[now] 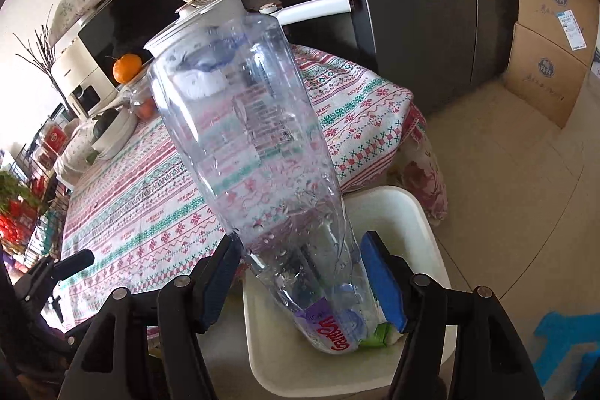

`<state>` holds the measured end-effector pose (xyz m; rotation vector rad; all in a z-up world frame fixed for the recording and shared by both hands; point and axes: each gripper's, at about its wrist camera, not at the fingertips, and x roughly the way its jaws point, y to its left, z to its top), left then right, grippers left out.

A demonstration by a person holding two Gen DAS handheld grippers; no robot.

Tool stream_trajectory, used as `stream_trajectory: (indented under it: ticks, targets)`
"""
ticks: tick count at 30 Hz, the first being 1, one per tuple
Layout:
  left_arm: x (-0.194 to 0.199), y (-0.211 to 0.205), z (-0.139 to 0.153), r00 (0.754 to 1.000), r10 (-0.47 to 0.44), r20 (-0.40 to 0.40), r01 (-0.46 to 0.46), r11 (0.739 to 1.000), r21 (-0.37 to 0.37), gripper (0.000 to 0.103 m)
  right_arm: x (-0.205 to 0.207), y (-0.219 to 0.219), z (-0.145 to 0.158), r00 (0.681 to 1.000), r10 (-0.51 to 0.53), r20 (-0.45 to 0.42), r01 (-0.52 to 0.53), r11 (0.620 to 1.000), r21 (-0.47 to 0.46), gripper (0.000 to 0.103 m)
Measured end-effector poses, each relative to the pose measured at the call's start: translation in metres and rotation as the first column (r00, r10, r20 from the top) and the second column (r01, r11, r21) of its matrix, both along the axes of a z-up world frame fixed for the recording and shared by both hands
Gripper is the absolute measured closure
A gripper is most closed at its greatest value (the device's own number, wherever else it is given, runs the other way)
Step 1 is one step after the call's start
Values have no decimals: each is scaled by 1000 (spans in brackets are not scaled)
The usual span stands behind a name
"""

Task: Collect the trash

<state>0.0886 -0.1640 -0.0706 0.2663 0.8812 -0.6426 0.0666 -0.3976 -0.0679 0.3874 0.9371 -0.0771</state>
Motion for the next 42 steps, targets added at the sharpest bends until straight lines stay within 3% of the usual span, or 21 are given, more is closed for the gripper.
stream_trajectory:
  ticks: [4, 12, 18, 28, 30, 31, 37, 42]
  targets:
    - [1, 6, 3, 1000, 19, 6, -19, 1000, -4, 7, -1, 2, 0, 1000, -7, -17, 7, 1000, -13, 29]
    - [-1, 16, 9, 998, 55, 33, -55, 998, -6, 5, -8, 3, 12, 1000, -30, -6, 30, 998, -50, 28]
    - [-7, 29, 21, 989, 133, 65, -133, 991, -11, 5, -19, 10, 33, 998, -50, 29, 52, 994, -100, 24]
    - [-41, 72, 63, 932, 341, 123, -336, 940, -60, 0, -62, 51, 88, 990, -60, 131, 89, 970, -228, 15]
    - [-50, 80, 70, 916, 378, 137, -373, 926, -62, 0, -70, 62, 94, 990, -66, 126, 95, 966, -239, 2]
    - [-55, 83, 73, 909, 393, 141, -387, 920, -65, 0, -75, 67, 98, 989, -73, 126, 103, 963, -248, 0]
    - [-83, 96, 84, 871, 454, 187, -448, 891, -77, 0, -102, 100, 113, 985, -69, 159, 115, 946, -302, 0]
    - [-91, 101, 83, 859, 475, 193, -471, 879, -69, 0, -115, 120, 119, 983, -65, 173, 123, 929, -349, 0]
